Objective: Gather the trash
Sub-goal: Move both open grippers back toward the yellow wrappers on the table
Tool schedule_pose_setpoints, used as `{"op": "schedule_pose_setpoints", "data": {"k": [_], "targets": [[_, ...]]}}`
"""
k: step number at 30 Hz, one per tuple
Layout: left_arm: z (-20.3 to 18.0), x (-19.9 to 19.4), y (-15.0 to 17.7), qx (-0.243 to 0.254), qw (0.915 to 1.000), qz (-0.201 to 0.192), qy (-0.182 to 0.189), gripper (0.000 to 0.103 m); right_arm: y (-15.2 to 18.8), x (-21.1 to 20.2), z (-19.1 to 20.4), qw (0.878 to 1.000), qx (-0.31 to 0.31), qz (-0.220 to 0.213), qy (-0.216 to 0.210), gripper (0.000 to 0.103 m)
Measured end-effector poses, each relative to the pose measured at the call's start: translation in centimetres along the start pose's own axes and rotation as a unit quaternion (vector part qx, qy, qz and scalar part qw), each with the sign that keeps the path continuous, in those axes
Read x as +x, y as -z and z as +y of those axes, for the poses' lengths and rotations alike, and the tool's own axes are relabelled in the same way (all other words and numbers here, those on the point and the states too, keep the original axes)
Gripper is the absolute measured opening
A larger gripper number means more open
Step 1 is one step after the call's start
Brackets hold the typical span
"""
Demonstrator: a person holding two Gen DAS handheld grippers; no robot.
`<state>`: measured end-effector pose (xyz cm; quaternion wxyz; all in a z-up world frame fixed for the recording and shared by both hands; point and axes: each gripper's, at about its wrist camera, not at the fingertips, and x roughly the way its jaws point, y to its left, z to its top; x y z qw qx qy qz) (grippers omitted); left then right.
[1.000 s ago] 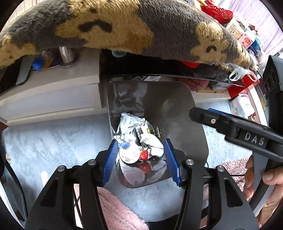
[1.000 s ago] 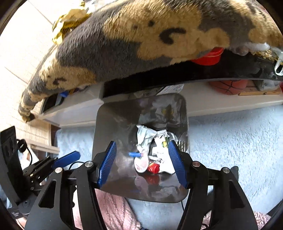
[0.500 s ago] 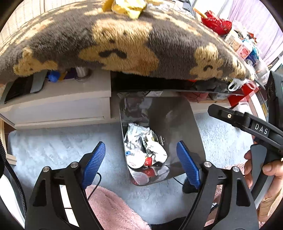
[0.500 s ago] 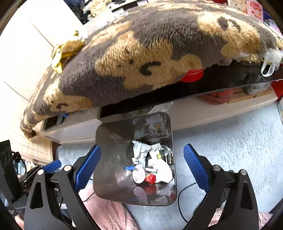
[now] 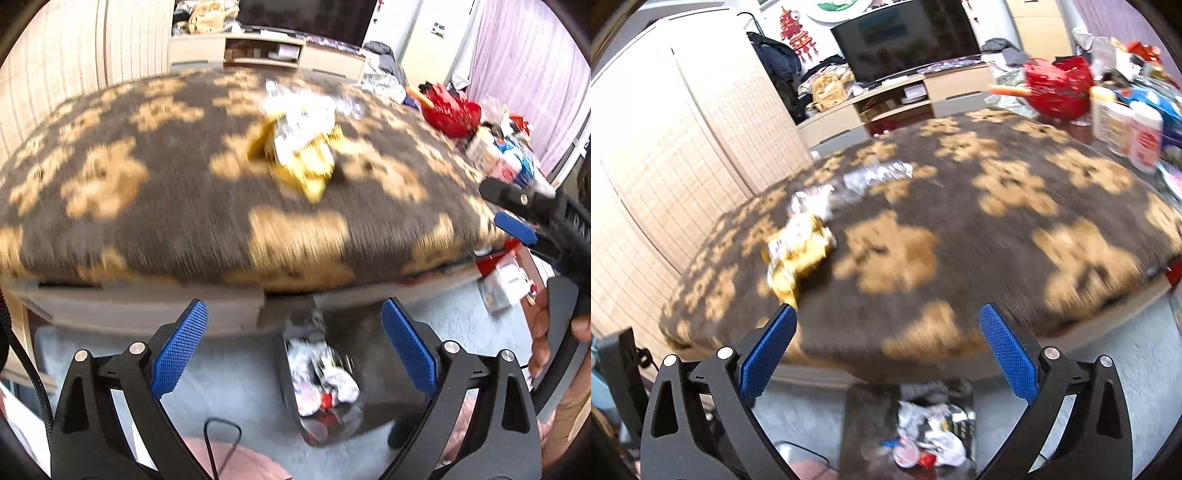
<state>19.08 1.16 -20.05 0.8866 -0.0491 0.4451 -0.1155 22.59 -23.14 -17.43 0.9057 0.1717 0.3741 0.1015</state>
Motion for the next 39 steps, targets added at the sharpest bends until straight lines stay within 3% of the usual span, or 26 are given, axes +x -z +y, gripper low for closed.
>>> {"op": "schedule_pose_setpoints", "data": {"k": [10,16,22,25,27,33,39], "targets": [[0.0,2.2,-7.0,0.011,0.9995,-0.024,-0.018,0.095,-8.0,4.9,1.0,0.999,-0.009,0.01,0.03,0.1],[-0.3,4.6,-9.8,0.0,0.9997,-0.017,-0.02,0.095,-10.2,8.2,0.3,0.999,-0.013,0.025,0.042,0.1],[-0.9,8.5,-11.4,0.01,0.9988,-0.001,-0.048,0.095,-11.4,11.2,0.5,0.999,0.002,0.035,0.016,0.1],[-0.7,10.0,-11.7,0.009,0.9989,0.009,-0.045,0.095,-12.0,12.9,0.9,0.999,0.0,0.04,0.012,0.098],[-0.3,11.0,-11.9,0.007,0.999,0.015,-0.041,0.096,-12.7,14.1,0.8,0.999,0.006,0.046,0.01,0.09],[-0.1,12.6,-12.6,0.021,0.9992,0.016,-0.029,0.094,-14.5,16.4,0.8,0.999,0.013,0.049,0.007,0.083],[0.3,13.0,-13.7,0.027,0.9994,0.004,-0.019,0.077,-15.0,19.3,1.5,0.998,0.001,0.064,0.005,0.07]]}}
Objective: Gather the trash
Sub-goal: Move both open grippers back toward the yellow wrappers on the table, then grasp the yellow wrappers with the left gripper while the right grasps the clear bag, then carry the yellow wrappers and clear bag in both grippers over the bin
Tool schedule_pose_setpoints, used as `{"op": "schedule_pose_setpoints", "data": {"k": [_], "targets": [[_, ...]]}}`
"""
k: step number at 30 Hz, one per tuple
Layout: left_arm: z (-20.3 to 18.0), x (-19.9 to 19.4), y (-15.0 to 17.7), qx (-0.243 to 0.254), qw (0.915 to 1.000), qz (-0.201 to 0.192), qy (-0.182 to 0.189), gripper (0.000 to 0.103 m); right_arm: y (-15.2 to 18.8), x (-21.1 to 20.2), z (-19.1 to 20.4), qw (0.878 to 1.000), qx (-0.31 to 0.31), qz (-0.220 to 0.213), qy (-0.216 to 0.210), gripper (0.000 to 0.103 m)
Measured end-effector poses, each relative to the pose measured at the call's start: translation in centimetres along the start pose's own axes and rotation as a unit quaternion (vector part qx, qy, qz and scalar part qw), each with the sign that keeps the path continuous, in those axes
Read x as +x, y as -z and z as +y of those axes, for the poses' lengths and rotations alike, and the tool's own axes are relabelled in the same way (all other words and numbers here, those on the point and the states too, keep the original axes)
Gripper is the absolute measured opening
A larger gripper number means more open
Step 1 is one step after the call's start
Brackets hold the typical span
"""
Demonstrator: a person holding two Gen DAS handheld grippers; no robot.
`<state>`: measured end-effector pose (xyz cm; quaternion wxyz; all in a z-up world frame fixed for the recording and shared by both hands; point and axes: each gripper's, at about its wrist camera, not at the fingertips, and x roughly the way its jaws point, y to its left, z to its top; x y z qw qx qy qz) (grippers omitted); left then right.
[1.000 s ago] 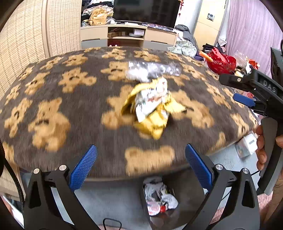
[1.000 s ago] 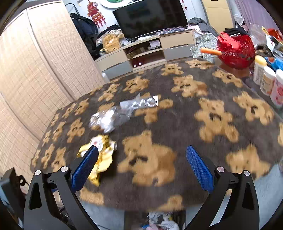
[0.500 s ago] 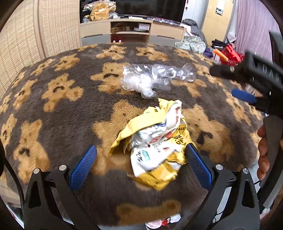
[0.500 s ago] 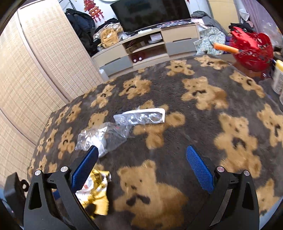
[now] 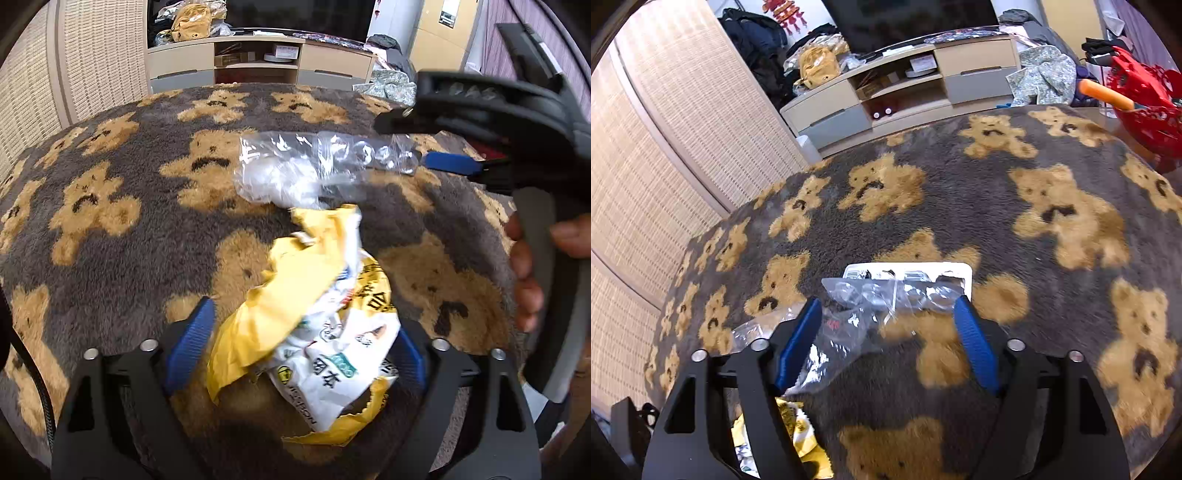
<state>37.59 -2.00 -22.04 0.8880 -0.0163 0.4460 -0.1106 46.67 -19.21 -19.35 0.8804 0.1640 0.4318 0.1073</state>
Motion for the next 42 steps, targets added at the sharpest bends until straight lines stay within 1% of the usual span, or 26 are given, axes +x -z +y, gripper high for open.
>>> {"op": "schedule_pose_setpoints", "data": {"k": [1,2,4,6,7,9,10,14,19,24,28,29,30,31,32,33,36,42], "targets": [[0.1,0.0,-0.1,0.0,1.0,-0.001,0.003,0.07,-0.1,0.4,0.1,1.0,-0.002,0.002,-0.001,0.07],[0.1,0.0,-0.2,0.001,1.0,-0.002,0.006,0.067,-0.1,0.8,0.3,1.0,-0.004,0.005,-0.002,0.068],[0.2,0.0,-0.4,0.003,0.9999,-0.003,0.01,0.057,0.1,1.6,0.7,1.0,-0.011,0.013,-0.002,0.064],[0.2,-0.1,-0.3,0.005,0.9999,-0.006,0.011,0.051,0.3,2.2,0.9,1.0,-0.019,0.018,0.0,0.062],[0.3,-0.1,-0.3,0.006,0.9999,-0.007,0.013,0.05,0.3,2.4,1.0,1.0,-0.021,0.019,0.002,0.061],[0.5,-0.2,-0.2,0.006,0.9998,-0.01,0.017,0.048,0.4,2.8,1.1,0.999,-0.027,0.022,0.011,0.053],[0.6,-0.3,-0.1,0.006,0.9998,-0.01,0.019,0.047,0.5,2.9,1.0,0.999,-0.029,0.024,0.015,0.051],[0.9,-0.4,-0.1,0.006,0.9997,-0.01,0.021,0.046,0.7,3.3,0.7,0.999,-0.029,0.033,0.014,0.045],[1.2,-0.7,0.3,0.005,0.9998,-0.009,0.02,0.045,1.2,2.4,0.7,0.999,-0.012,0.039,-0.018,0.047],[1.8,-1.5,0.9,0.001,1.0,-0.007,0.004,0.044,2.2,2.3,2.3,0.996,-0.034,0.066,-0.042,0.047],[2.8,-2.4,1.5,-0.008,0.9999,-0.006,-0.004,0.044,3.2,3.0,3.7,0.994,-0.058,0.08,-0.038,0.047],[3.0,-2.5,1.6,-0.009,0.9999,-0.006,-0.005,0.044,3.4,3.1,3.9,0.994,-0.065,0.078,-0.034,0.044],[3.3,-2.8,1.8,-0.01,0.9999,-0.006,-0.008,0.044,3.5,3.3,4.3,0.994,-0.072,0.077,-0.029,0.033],[3.5,-2.9,1.9,-0.011,0.9999,-0.005,-0.01,0.044,3.7,3.4,4.5,0.994,-0.076,0.077,-0.026,0.027],[3.6,-3.0,2.0,-0.012,0.9999,-0.004,-0.011,0.044,3.9,3.4,4.6,0.994,-0.08,0.076,-0.021,0.015],[3.8,-3.2,2.3,-0.014,0.9998,-0.003,-0.012,0.043,4.1,3.3,4.7,0.993,-0.085,0.077,-0.019,0.008],[3.9,-3.8,2.9,-0.014,0.9998,-0.002,-0.013,0.041,4.9,2.5,4.8,0.992,-0.097,0.074,-0.015,0.004],[2.9,-5.2,4.7,-0.014,0.9999,0.002,-0.001,0.039,6.9,-1.4,2.3,0.996,-0.077,0.053,0.007,0.003]]}}
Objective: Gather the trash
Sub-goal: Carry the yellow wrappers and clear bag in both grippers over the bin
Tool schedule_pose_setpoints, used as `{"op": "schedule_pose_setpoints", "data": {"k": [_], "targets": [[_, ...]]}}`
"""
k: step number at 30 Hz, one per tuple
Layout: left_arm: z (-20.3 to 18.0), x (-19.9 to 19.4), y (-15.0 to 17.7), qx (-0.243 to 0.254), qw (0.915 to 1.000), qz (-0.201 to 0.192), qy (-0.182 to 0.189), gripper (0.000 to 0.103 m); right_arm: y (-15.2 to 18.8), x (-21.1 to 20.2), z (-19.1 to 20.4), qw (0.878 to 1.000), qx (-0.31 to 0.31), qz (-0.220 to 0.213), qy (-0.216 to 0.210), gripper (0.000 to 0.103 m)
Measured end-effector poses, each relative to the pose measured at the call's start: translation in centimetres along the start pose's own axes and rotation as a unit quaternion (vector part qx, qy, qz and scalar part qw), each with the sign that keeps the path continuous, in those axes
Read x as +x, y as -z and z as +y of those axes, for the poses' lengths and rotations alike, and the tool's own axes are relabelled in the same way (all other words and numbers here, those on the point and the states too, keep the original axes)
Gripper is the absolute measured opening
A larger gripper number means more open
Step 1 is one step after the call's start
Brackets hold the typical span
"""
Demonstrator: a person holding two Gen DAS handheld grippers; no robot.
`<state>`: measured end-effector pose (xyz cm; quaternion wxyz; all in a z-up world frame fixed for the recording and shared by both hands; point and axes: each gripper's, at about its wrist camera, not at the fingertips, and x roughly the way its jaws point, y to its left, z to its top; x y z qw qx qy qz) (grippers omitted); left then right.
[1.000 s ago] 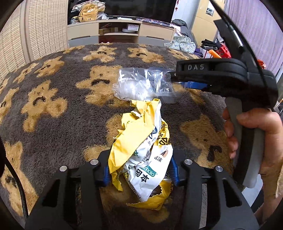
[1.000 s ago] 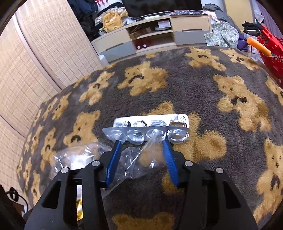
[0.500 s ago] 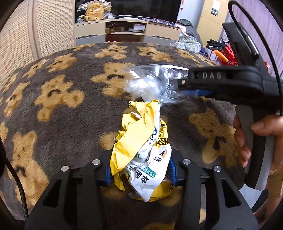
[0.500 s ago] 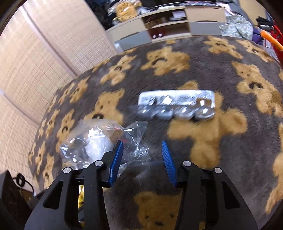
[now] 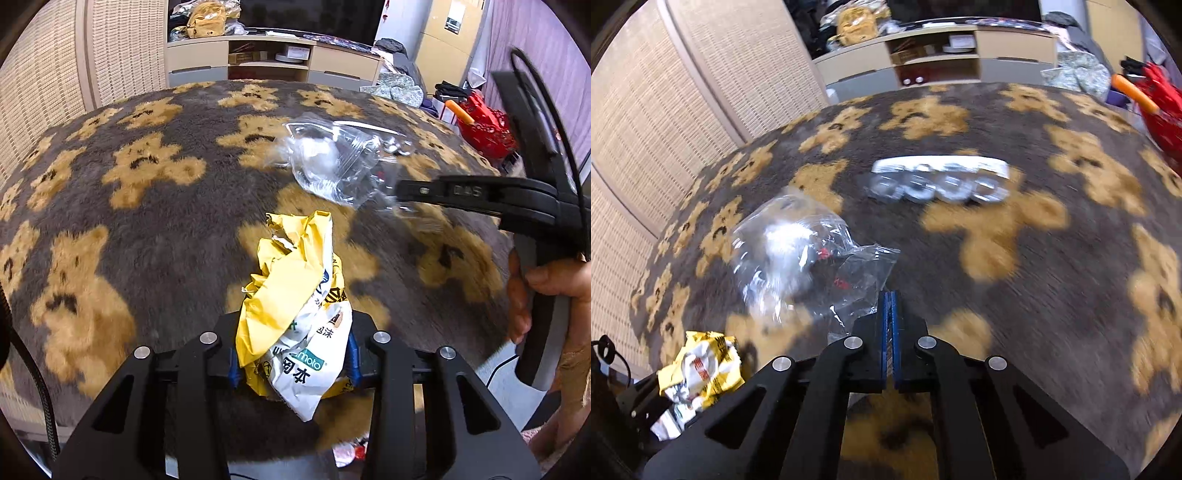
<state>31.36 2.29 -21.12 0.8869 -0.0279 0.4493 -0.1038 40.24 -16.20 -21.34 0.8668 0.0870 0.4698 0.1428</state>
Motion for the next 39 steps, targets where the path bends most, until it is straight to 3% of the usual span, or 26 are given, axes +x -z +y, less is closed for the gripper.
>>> {"op": "schedule_pose_setpoints", "data": {"k": [8,19,29,39], "targets": [[-2.7,-2.0,3.3,0.007,0.9999,0.006,0.013,0.037,6.4,-5.7,-3.9,0.999,0.027,-0.002,0.023,0.003],[-6.7,-6.1,8.8,0.02,0.9993,0.008,0.03,0.036,15.0,-11.4,-3.6,0.999,0.042,-0.018,-0.021,0.003],[-8.6,-5.6,14.9,0.023,0.9978,0.045,0.041,0.036,23.3,-10.7,-4.6,0.997,0.065,0.033,-0.026,0.003],[-8.4,-2.1,19.3,0.01,0.9945,0.096,0.04,0.036,26.9,-7.9,-4.6,0.994,0.063,0.091,-0.012,0.003]]}}
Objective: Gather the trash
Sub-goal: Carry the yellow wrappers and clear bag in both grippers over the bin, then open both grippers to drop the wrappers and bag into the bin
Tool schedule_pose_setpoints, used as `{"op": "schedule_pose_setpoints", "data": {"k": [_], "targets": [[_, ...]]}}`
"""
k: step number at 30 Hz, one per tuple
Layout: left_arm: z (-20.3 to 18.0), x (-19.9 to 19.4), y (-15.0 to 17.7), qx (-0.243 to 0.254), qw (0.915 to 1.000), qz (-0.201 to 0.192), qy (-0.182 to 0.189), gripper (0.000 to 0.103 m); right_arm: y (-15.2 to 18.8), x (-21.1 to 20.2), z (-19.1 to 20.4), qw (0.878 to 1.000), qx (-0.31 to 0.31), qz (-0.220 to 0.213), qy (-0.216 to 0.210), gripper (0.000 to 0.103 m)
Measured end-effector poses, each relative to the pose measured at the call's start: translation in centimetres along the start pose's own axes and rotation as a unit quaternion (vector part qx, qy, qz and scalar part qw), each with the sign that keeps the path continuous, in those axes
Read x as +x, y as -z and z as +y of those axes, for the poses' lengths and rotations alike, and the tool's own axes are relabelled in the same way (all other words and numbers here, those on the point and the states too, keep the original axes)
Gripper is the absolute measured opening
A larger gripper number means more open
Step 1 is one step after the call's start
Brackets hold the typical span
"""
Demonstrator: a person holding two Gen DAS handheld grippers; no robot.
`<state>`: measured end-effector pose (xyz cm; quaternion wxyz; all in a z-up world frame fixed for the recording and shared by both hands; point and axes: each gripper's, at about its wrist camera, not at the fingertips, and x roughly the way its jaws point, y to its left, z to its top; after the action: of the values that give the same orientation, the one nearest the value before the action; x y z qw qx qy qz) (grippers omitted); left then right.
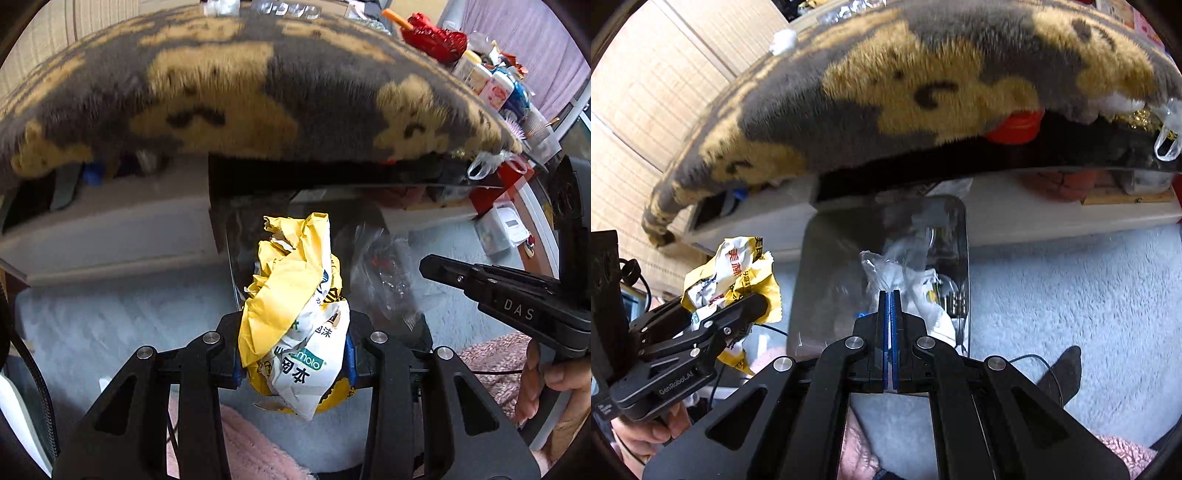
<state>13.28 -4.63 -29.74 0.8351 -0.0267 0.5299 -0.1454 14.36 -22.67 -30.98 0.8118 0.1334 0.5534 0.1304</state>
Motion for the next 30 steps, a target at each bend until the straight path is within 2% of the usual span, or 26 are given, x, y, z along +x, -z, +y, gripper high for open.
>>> {"op": "schedule_pose_setpoints", "data": {"k": [9,23,30], "targets": [[1.1,1.6,0.1,-0.018,0.9998,0.012,-0.003,0.036,-0.6,1.1,-0.8,1.0,0.011,0.003,0.006,0.003],[1.5,0.6,-1.2,-0.015,0.9999,-0.002,0.001,0.04,-2.3,1.4,-0.3,1.0,0.019,-0.013,-0.004,0.004],[0.7,0.4,-1.6,-0.007,1.0,0.0,0.005,0.051,-2.5,0.8,-1.0,0.999,0.035,-0.024,-0.004,0.007]]}}
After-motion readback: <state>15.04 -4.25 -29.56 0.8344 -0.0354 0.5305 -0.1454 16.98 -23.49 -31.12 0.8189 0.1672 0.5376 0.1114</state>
